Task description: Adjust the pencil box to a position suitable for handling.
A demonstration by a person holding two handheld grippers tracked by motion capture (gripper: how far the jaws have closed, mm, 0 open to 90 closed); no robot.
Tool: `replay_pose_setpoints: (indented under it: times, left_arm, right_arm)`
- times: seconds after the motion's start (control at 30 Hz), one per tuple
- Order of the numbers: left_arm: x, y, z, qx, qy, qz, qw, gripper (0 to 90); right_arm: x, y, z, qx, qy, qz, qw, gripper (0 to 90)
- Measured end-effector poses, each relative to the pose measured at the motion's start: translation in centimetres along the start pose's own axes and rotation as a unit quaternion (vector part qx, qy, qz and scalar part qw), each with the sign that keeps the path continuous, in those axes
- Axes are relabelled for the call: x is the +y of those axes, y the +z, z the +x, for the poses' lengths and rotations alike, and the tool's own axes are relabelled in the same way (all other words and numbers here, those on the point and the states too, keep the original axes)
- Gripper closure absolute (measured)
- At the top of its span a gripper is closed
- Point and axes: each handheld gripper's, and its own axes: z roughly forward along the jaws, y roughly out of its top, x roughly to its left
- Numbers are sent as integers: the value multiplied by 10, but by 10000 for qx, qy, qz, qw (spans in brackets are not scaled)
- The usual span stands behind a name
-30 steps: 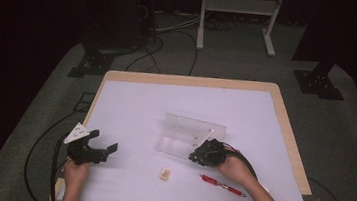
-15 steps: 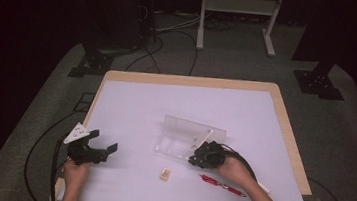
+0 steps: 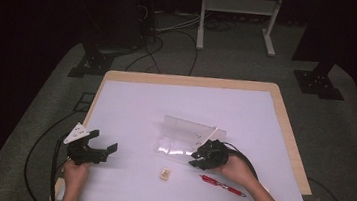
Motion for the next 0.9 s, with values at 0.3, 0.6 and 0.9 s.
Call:
replay_pose_setpoints:
  times: [0.3,0.6,0.9]
  left_arm:
    - [0,0,0,12,13,18,10000,0]
    - [0,0,-1,24,21,27,10000,0]
    - [0,0,-1,30,8,35,10000,0]
  right_arm:
    - [-7,-17,-3,-1,286,-198,9994,583]
    - [-21,-37,-6,-109,490,-392,9980,547]
    - [-39,-51,-8,-207,763,-456,9958,540]
